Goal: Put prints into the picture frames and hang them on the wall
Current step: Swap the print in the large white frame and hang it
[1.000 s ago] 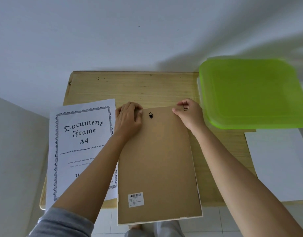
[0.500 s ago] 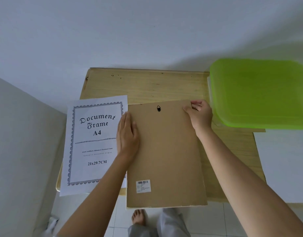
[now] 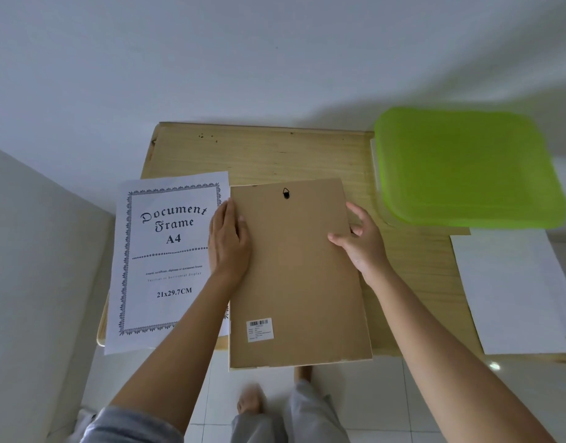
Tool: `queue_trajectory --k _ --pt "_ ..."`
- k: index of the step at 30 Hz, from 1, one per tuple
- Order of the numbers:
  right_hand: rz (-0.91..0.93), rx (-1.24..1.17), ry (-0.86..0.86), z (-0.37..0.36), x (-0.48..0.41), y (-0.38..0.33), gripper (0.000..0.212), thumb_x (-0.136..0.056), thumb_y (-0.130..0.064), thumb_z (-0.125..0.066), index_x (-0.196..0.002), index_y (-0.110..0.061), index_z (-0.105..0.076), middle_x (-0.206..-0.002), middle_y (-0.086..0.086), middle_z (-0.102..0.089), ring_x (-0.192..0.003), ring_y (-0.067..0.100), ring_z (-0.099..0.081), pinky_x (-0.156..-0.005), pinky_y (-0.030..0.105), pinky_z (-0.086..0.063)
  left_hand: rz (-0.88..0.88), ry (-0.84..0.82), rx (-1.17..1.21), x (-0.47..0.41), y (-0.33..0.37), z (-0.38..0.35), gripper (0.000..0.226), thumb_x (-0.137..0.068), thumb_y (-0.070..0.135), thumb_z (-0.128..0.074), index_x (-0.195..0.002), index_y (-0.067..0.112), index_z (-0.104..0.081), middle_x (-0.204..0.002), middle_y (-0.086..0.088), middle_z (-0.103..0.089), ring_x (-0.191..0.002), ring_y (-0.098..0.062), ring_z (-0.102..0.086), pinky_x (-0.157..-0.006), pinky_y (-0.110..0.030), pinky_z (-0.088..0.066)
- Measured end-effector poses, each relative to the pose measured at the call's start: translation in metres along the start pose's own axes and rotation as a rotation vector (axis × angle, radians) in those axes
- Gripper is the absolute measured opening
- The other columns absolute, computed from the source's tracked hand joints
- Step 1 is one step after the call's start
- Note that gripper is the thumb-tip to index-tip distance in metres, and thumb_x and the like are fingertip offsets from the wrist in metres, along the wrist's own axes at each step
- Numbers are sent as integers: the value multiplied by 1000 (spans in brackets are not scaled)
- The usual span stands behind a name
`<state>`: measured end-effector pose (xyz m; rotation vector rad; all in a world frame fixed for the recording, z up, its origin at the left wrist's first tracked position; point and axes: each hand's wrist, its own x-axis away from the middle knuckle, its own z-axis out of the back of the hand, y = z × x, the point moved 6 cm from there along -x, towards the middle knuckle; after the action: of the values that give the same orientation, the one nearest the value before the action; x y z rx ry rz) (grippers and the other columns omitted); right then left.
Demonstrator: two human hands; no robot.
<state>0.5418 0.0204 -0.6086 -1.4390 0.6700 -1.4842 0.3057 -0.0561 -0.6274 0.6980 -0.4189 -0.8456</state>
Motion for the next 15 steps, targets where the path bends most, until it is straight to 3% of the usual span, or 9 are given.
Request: queue_trajectory --k 4,8,12,15 --pt "28 -7 96 0 3 -4 57 -74 -3 -72 -123 -23 -51 -95 4 -67 -81 9 -64 -63 11 -49 -26 18 -50 9 1 13 44 -97 24 -39 -139 11 -37 -137 -6 -38 -126 -21 -36 -103 -36 -33" --pt "29 -28 116 4 8 -4 54 -74 -9 -74 -123 -21 -54 -85 1 -66 -77 10 -64 -70 18 -49 -81 11 -58 39 -13 22 40 -96 18 -41 -135 11 -44 -134 -5 -47 -125 -21 -41 -104 -35 -34" --pt "5 -51 -62 1 17 -5 61 -79 2 -65 -131 -25 -48 -92 0 -62 -87 13 -63 -86 26 -50 -90 10 -38 57 -23 22 43 -95 9 -40 -138 11 -41 -141 -1 -44 -131 -16 -37 -107 -21 -22" --pt "17 -14 -107 -1 23 -7 65 -79 6 -62 -133 -26 -46 -93 -2 -60 -87 11 -61 -85 24 -50 -70 32 -30 57 -23 22 43 -96 8 -39 -139 11 -40 -142 0 -43 -132 -14 -35 -105 -15 -17"
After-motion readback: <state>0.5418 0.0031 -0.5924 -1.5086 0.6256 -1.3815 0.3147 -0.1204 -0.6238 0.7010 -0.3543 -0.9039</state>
